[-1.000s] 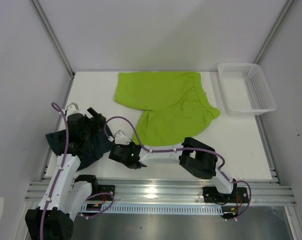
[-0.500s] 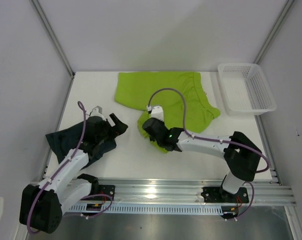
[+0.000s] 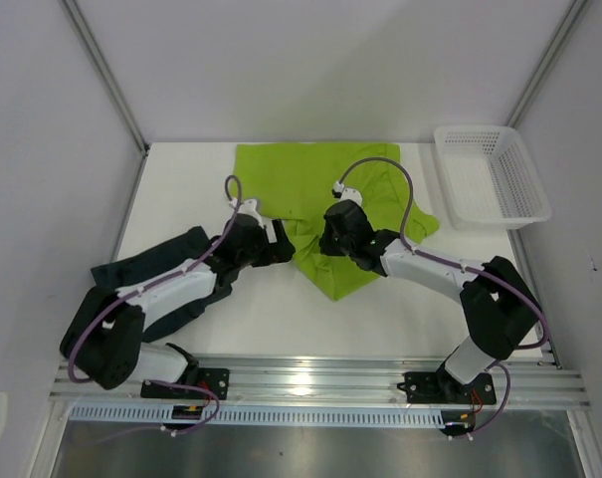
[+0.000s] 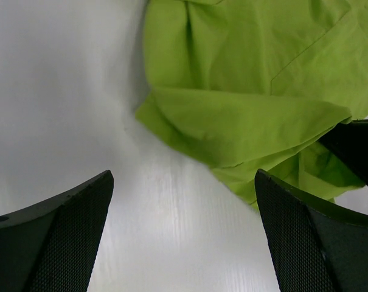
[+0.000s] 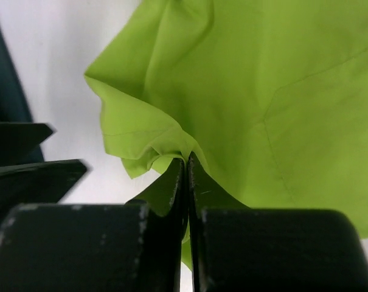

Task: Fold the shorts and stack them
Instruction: Flatten the shorts out

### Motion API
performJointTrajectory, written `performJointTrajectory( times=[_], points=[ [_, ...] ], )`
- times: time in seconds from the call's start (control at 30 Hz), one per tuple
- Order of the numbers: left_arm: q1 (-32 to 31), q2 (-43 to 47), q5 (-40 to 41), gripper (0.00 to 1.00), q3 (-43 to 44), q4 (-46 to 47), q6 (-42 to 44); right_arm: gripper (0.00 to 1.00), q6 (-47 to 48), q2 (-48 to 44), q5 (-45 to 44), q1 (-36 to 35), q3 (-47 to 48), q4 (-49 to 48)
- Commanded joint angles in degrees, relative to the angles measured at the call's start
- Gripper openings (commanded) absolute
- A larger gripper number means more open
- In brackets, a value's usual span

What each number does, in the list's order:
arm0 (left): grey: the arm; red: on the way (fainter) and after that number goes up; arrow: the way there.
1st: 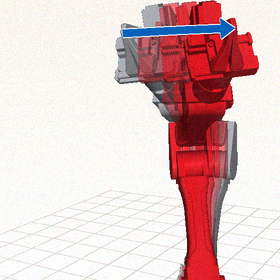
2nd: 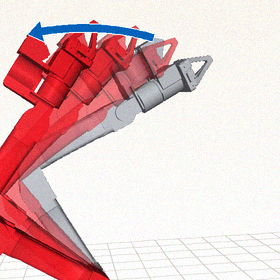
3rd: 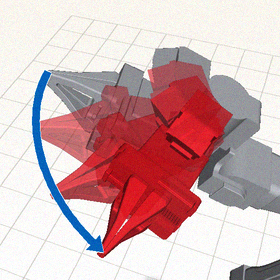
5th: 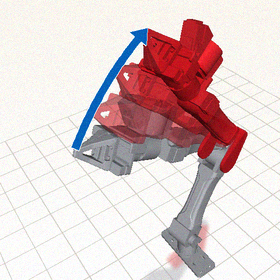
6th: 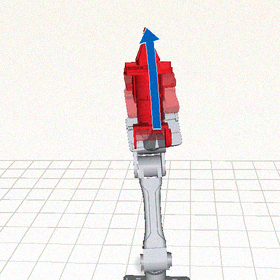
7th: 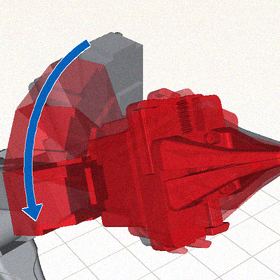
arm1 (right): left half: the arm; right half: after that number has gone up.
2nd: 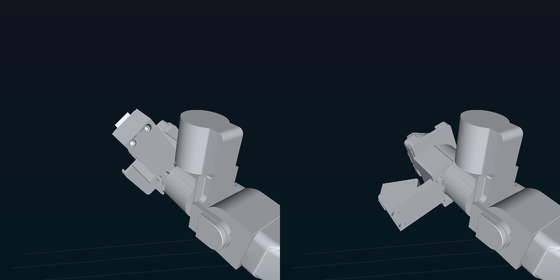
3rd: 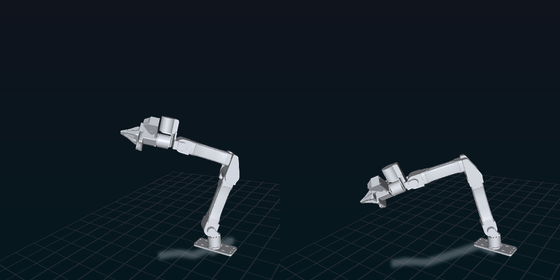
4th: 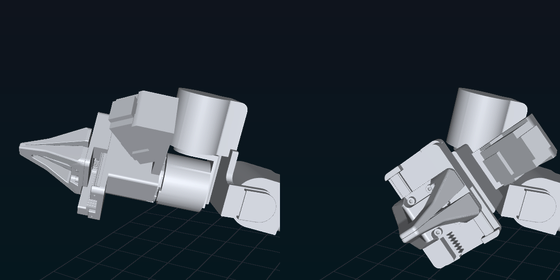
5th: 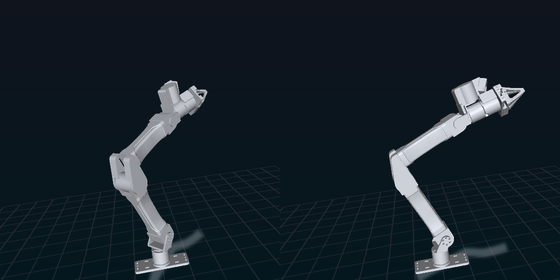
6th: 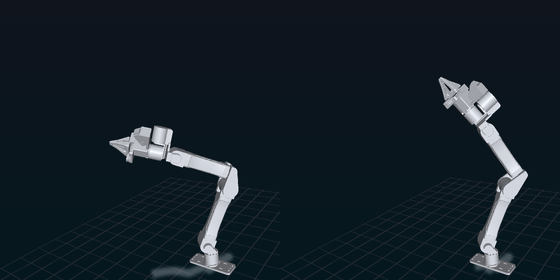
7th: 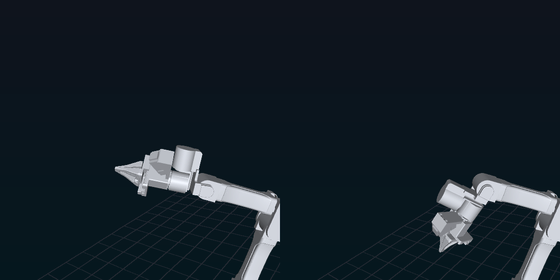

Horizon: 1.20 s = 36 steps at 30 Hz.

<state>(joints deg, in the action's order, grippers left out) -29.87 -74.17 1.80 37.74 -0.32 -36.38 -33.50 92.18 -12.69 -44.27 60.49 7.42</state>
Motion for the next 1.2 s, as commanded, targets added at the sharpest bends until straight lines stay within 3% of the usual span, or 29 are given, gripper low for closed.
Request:
performJointTrajectory(
  times=[0.0, 0.2, 0.37, 0.5, 0.6, 0.73, 0.97, 1.17],
  points=[
    [-4.04, -5.79, 4.17, 0.99, 5.93, 3.92, 7.28, 0.00, -0.17, 0.45, 4.68, 1.03, 4.19, -1.36],
    [-6.34, -13.62, 10.94, 0.96, 10.68, 1.46, 8.26, 0.00, 0.54, 0.81, 6.01, 2.87, 6.13, -0.30],
    [-5.21, -12.15, 8.84, 0.85, 7.63, 6.44, 5.27, 0.00, 0.10, 1.07, 8.11, 4.98, 6.39, -0.39],
    [-4.85, -8.63, 5.32, 0.89, 2.08, 13.23, 6.32, 0.00, -0.25, 1.68, 9.96, 6.47, 6.83, -0.56],
    [-4.76, -9.41, 6.19, 0.94, 2.78, 10.78, 8.52, 0.00, -0.43, 2.30, 11.19, 7.53, 7.27, -0.83],
    [-4.24, -10.64, 6.64, 0.91, 3.84, 9.63, 9.13, 0.00, -1.13, 2.65, 11.98, 8.85, 7.54, -1.27],
    [0.06, -14.68, 2.87, 0.70, 5.06, 10.69, 7.99, 0.00, -1.84, 3.09, 14.97, 11.05, 7.63, -2.06],
    [0.60, -18.72, 1.36, 0.65, 6.38, 11.74, 9.57, 0.00, -2.01, 3.53, 16.03, 11.93, 7.71, -2.59]
  ],
)
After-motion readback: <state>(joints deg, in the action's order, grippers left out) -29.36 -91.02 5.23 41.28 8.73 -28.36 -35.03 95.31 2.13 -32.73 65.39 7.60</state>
